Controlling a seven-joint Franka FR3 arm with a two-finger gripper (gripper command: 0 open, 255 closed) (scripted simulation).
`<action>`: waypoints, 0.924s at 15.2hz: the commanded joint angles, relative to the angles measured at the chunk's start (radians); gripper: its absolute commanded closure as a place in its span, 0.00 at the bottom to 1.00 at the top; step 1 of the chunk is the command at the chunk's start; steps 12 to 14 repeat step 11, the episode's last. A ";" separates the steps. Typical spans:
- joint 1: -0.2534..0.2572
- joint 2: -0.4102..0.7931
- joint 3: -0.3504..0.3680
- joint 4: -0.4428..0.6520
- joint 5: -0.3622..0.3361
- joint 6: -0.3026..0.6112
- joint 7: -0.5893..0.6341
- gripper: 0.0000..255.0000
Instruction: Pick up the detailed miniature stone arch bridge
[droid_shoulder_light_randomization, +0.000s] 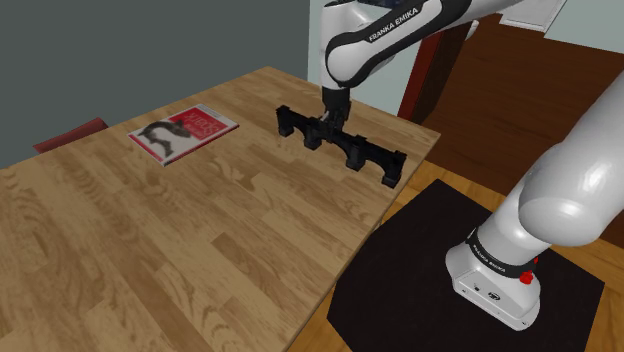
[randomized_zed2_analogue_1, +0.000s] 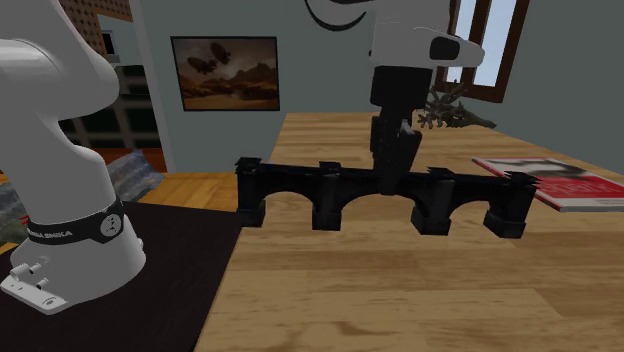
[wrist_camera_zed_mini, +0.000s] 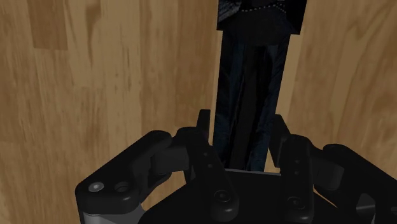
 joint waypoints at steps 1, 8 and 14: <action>0.001 -0.015 0.001 0.012 0.002 -0.026 -0.001 1.00; 0.001 -0.061 0.001 0.059 0.009 -0.119 -0.008 1.00; 0.001 -0.068 0.001 0.068 0.010 -0.135 -0.009 1.00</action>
